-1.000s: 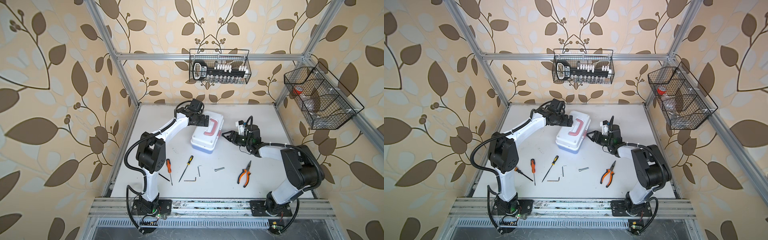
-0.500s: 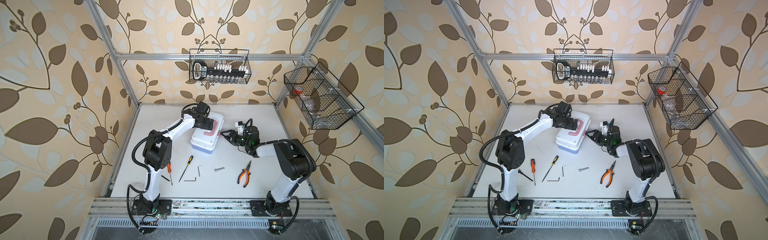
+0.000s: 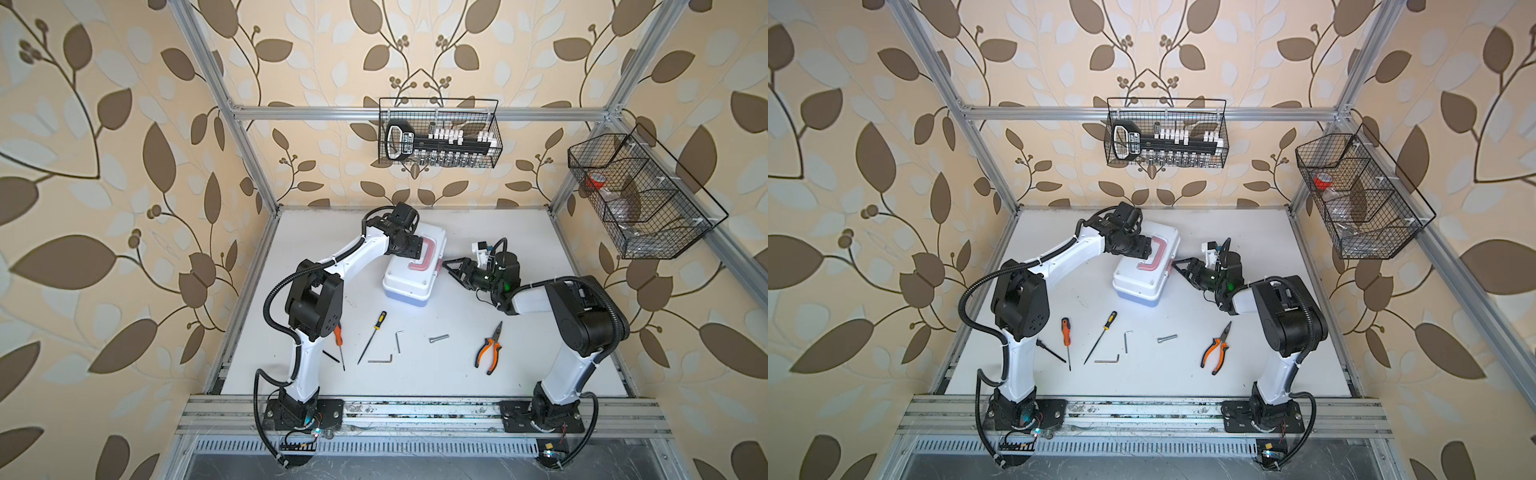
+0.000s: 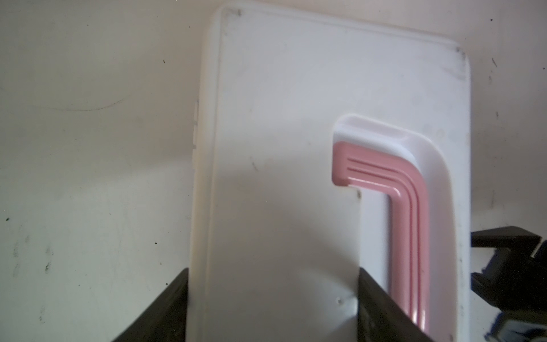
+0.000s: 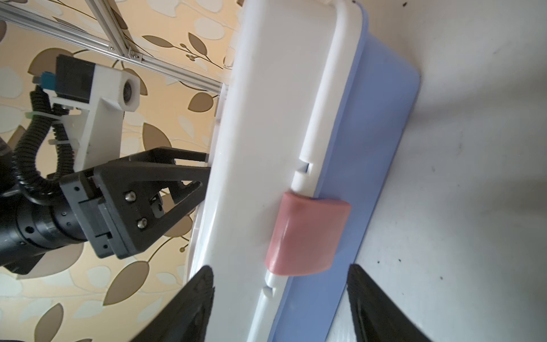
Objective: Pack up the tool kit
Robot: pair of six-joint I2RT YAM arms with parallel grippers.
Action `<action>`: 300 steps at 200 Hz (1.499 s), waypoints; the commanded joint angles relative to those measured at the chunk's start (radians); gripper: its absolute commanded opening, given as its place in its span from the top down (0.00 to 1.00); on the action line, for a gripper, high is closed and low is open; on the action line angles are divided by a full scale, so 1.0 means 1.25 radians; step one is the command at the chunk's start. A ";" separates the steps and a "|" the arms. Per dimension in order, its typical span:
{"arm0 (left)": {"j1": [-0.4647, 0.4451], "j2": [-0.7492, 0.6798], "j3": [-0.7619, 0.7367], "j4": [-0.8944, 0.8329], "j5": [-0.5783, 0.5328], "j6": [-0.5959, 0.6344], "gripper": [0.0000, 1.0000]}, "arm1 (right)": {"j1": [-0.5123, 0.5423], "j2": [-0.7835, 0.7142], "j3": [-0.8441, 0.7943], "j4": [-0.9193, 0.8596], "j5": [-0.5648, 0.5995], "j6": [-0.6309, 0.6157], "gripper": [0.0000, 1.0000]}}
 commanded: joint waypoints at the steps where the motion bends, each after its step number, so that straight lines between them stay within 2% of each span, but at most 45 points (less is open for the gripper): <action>1: -0.001 -0.032 -0.010 -0.006 0.032 -0.034 0.43 | -0.007 -0.018 -0.020 0.008 -0.014 0.004 0.28; 80: 0.088 -0.114 -0.147 0.127 0.186 -0.131 0.47 | -0.013 -0.091 -0.020 -0.107 -0.005 -0.070 0.28; 175: 0.104 -0.140 -0.190 0.160 0.199 -0.144 0.49 | -0.014 -0.112 0.016 -0.212 0.018 -0.118 0.28; 229: 0.106 -0.147 -0.210 0.177 0.200 -0.146 0.49 | 0.021 -0.101 0.088 -0.317 0.054 -0.175 0.28; 300: 0.106 -0.153 -0.220 0.190 0.206 -0.149 0.52 | 0.047 -0.033 0.173 -0.338 0.063 -0.153 0.27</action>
